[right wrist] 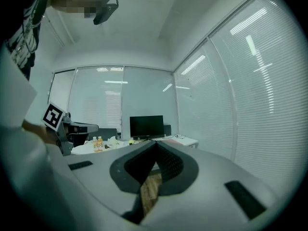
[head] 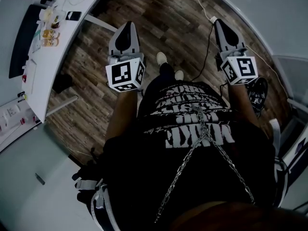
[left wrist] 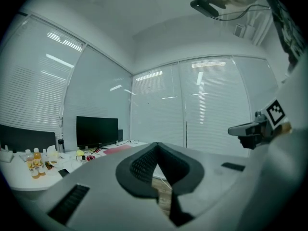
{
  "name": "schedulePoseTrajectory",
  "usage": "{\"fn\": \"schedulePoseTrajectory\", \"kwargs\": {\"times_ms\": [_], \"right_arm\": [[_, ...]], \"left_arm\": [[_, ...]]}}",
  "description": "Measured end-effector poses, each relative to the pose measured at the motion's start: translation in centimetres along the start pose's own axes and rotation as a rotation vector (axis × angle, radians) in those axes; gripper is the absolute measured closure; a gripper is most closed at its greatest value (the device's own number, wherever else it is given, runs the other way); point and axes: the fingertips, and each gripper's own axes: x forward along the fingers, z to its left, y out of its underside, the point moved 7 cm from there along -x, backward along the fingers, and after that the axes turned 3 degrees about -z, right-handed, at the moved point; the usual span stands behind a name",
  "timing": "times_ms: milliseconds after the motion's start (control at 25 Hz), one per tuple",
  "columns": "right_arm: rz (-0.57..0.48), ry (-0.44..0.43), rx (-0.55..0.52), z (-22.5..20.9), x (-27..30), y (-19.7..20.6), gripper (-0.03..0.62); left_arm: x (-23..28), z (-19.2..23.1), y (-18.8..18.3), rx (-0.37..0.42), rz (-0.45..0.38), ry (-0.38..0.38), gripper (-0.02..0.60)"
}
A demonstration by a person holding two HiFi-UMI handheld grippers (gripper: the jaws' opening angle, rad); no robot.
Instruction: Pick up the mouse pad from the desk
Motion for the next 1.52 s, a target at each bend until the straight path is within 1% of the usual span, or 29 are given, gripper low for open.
{"fn": "schedulePoseTrajectory", "kwargs": {"times_ms": [240, 400, 520, 680, 800, 1000, 1160, 1360, 1520], "right_arm": [[0.038, 0.001, 0.002, -0.2, 2.7, 0.9, 0.592], [0.063, -0.001, 0.011, -0.1, 5.0, 1.6, 0.593], [0.065, -0.007, 0.007, 0.1, 7.7, 1.4, 0.592], [0.047, -0.03, -0.023, 0.5, 11.6, -0.1, 0.593], [0.035, -0.048, -0.062, 0.7, 15.0, -1.5, 0.592], [0.019, -0.014, -0.071, 0.4, 18.3, -2.7, 0.592], [0.032, 0.006, -0.063, 0.2, 20.3, -2.7, 0.592], [0.037, 0.001, -0.052, -0.8, 22.5, -2.1, 0.592], [0.044, 0.015, -0.031, -2.5, 23.7, -1.5, 0.592]], "left_arm": [[1.9, 1.1, 0.9, -0.024, 0.017, 0.025, 0.575], [2.9, 3.7, 1.8, -0.049, 0.038, -0.005, 0.575], [4.1, 6.0, 2.0, -0.065, 0.044, -0.032, 0.575], [6.2, 8.9, 1.7, -0.077, 0.023, -0.051, 0.575], [8.5, 11.3, 1.0, -0.087, -0.009, -0.042, 0.575], [12.1, 14.3, 0.4, -0.115, -0.031, -0.025, 0.574], [13.9, 15.5, 0.1, -0.118, -0.036, -0.013, 0.575], [16.3, 16.6, 2.0, -0.117, 0.012, -0.008, 0.575], [18.4, 16.7, 2.4, -0.114, 0.021, -0.011, 0.574]]}}
